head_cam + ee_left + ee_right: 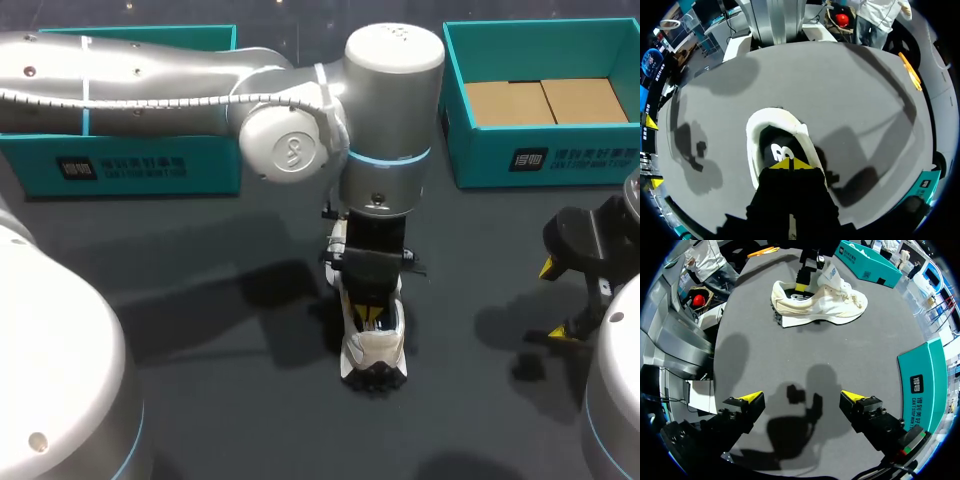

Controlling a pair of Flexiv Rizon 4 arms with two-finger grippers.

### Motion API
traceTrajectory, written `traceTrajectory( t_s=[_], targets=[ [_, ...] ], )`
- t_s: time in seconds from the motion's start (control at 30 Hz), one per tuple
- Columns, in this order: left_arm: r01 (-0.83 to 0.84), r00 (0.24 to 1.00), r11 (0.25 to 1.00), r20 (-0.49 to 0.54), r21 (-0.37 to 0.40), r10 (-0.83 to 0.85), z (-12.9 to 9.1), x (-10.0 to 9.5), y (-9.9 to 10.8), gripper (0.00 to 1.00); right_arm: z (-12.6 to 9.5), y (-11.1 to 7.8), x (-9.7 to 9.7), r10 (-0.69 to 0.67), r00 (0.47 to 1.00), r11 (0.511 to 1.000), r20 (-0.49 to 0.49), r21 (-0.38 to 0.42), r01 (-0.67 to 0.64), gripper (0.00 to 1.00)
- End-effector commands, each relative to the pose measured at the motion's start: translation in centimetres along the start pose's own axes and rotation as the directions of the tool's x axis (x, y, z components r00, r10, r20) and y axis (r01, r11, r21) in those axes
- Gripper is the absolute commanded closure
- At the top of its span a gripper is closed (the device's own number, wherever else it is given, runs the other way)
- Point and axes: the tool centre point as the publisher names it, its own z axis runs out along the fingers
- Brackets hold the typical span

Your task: Take the shoe out of the shoebox, open the shoe tongue, remove and reinsert the insole, then place the shoe into the shoebox

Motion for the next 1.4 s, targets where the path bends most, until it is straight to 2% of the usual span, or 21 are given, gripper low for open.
traceTrajectory(
  t_s=[0.03,0.27,0.57,0.73,0.87,0.97,1.03,1.23,1.4],
  targets=[
    [0.004,1.0,1.0,-0.015,0.001,-0.004,0.7,0.8,-0.2,1.0,-0.1,-0.1,0.3,-0.001,1.0,1.0,0.004,0.001,0.001,0.0],
    [0.023,0.998,0.999,-0.064,-0.024,-0.025,3.5,0.7,0.4,1.0,-0.1,-0.1,0.3,-0.001,1.0,1.0,0.004,0.001,0.001,0.0],
    [0.083,0.997,0.995,0.009,-0.058,-0.083,5.7,0.2,1.4,1.0,-0.1,-0.1,0.3,-0.001,1.0,1.0,0.004,0.001,0.001,0.0],
    [0.078,0.996,0.993,0.057,-0.087,-0.074,3.6,-0.2,1.0,1.0,-0.1,-0.1,0.3,-0.001,1.0,1.0,0.004,0.001,0.001,0.0],
    [0.027,0.997,0.992,0.081,-0.122,-0.017,1.6,-0.6,-0.6,1.0,-0.1,-0.1,0.3,-0.001,1.0,1.0,0.004,0.001,0.001,0.0],
    [0.003,0.998,0.991,0.069,-0.133,0.006,1.3,-0.9,-1.5,1.0,-0.1,-0.1,0.3,-0.001,1.0,1.0,0.004,0.001,0.001,0.0],
    [0.004,0.999,0.987,0.037,-0.162,0.002,1.8,-1.0,-1.7,1.0,-0.1,-0.1,0.3,-0.001,1.0,1.0,0.004,0.001,0.001,0.0],
    [0.029,0.998,0.986,-0.043,-0.164,-0.037,5.1,-0.6,-0.6,1.0,-0.1,-0.1,0.3,-0.001,1.0,1.0,0.004,0.001,0.001,0.0],
    [0.073,0.995,0.982,-0.048,-0.174,-0.083,6.6,0.0,0.4,1.0,-0.1,-0.1,0.3,-0.001,1.0,1.0,0.004,0.001,0.001,0.0]
  ],
)
